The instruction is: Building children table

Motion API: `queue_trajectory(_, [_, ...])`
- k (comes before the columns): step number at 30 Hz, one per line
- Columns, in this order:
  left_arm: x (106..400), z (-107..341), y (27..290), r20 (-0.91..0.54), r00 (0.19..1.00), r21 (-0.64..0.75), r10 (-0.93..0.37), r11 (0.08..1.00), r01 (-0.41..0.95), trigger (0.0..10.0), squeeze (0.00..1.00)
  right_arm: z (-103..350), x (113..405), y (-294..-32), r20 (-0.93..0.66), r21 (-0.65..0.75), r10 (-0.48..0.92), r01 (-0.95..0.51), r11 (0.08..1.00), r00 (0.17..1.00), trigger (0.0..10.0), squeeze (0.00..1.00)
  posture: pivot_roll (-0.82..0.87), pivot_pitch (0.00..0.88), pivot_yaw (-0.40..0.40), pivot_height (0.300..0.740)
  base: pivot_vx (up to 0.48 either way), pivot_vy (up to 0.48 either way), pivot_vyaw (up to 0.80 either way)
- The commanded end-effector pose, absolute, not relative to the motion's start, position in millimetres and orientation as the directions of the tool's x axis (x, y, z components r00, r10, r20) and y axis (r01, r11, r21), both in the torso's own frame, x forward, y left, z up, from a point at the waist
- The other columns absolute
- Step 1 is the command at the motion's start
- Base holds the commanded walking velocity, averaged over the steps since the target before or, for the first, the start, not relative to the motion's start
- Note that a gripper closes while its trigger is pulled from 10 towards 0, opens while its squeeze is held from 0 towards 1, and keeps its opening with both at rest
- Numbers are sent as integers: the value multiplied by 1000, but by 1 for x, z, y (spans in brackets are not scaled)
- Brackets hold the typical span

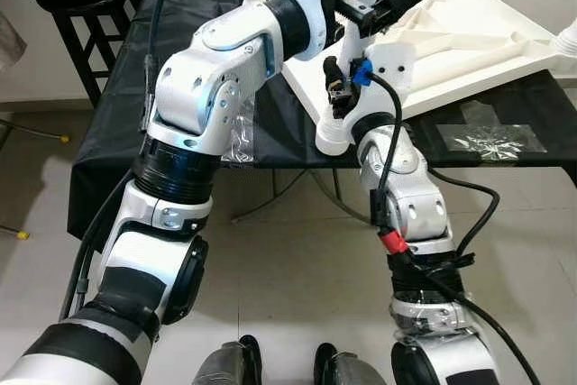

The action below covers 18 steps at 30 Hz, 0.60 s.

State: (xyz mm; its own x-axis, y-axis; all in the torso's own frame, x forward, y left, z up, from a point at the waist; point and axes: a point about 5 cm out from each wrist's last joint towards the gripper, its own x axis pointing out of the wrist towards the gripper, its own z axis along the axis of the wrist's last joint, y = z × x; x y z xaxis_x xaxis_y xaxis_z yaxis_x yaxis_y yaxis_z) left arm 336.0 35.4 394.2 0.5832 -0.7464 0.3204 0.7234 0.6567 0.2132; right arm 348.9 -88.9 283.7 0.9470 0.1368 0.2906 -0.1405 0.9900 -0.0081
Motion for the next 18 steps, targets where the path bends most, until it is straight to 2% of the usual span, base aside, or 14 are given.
queue_trajectory(1, [337,392,38,307,596,215,-742,664,716,10000,0,258,353,-88,161,14,140,-144,990,977,0,0,30,253,3,740,0,0,0])
queue_trajectory(6, [343,388,45,298,630,173,-717,690,703,10000,0,259,353,-88,166,18,132,-137,990,977,0,0,32,256,5,740,0,0,0])
queue_trajectory(7, [345,387,46,294,637,165,-713,694,701,3333,0,260,353,-88,168,19,132,-137,990,977,0,0,31,257,5,740,0,0,0])
queue_trajectory(9, [345,386,47,291,641,162,-710,697,699,3333,0,260,352,-87,169,20,131,-136,991,977,0,0,31,257,5,740,0,0,0])
queue_trajectory(10, [346,386,47,292,642,160,-709,698,698,0,0,261,352,-87,170,19,130,-135,991,977,0,0,31,258,6,740,0,0,0])
queue_trajectory(18, [347,386,49,292,648,163,-703,704,691,0,0,262,352,-87,174,13,134,-138,990,976,0,0,33,259,5,740,0,0,0])
